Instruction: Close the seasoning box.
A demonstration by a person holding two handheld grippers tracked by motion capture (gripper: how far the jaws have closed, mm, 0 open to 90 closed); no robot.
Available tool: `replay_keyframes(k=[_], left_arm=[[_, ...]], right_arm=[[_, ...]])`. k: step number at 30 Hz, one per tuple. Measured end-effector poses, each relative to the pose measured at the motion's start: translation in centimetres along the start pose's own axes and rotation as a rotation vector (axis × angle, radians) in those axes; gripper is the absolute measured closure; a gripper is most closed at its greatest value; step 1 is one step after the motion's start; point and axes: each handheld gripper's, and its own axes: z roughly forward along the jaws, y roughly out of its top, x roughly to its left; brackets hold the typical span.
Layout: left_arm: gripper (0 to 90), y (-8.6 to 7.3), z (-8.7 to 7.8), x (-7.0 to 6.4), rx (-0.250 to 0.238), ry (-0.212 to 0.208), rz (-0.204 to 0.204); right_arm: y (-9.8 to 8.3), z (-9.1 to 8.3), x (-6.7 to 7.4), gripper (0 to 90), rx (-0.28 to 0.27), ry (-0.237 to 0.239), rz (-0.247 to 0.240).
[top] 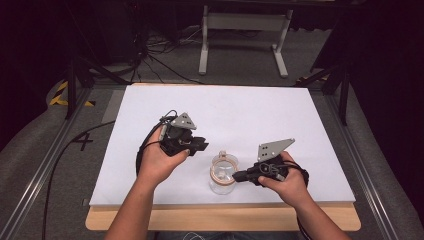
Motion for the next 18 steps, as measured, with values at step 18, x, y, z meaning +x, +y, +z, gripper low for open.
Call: replay_keyframes(k=[18], left_arm=[[76.1,-0.20,-0.09,0.32,0.015,-0.003,-0.025]], right_arm=[[-0.24,0.58,-0.19,90.0,0.110,0.072,0.017]])
